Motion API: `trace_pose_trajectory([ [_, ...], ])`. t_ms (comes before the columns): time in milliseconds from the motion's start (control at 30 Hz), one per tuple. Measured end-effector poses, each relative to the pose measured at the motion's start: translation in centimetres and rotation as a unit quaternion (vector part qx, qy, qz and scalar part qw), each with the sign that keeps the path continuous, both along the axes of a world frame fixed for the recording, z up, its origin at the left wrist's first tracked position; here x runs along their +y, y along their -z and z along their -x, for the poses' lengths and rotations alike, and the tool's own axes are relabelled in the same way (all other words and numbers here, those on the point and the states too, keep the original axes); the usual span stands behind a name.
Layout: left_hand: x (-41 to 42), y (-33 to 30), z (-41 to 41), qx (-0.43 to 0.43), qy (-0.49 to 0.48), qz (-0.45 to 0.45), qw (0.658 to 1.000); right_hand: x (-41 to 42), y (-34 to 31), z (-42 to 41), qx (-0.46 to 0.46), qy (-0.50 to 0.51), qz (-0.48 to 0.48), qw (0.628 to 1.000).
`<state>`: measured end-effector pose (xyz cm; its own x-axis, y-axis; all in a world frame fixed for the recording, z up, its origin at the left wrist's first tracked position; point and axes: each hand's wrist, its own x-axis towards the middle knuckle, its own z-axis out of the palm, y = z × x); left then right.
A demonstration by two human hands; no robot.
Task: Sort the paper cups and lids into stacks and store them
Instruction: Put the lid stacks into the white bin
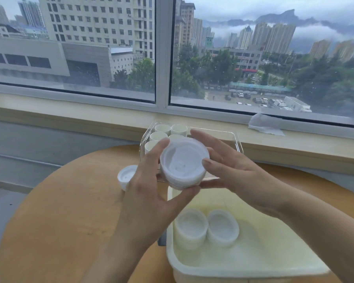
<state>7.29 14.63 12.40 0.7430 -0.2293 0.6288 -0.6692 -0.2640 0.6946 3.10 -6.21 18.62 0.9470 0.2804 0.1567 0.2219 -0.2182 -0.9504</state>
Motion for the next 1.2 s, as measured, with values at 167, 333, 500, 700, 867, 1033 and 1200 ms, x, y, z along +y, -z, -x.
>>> trace_pose_trajectory([
  [167,-0.2,1.2,2.1,0.025,0.062,-0.042,0.997,-1.6,1.2,2.9,0.071,0.017,-0.051,0.996],
  [333,0.2,2.7,3.3,0.031,0.091,-0.105,0.990,-2.9,2.7,4.4,0.132,0.031,-0.064,0.989],
  [500,0.9,3.7,4.1,0.027,0.105,-0.156,0.982,-3.3,4.2,5.2,0.174,0.030,-0.029,0.984],
  [700,2.1,5.3,4.2,0.016,0.053,-0.144,0.988,-4.6,5.2,5.4,0.239,0.039,0.051,0.969],
  [867,2.3,5.9,4.5,0.036,0.040,-0.136,0.989,-5.1,5.7,5.7,0.291,0.010,0.148,0.945],
  [1033,2.1,6.1,4.6,0.065,0.054,-0.129,0.988,-4.6,6.0,5.9,0.308,-0.003,0.207,0.929],
  [1200,2.3,6.1,4.7,0.073,0.052,-0.117,0.989,-4.2,6.3,5.6,0.286,0.002,0.287,0.914],
])
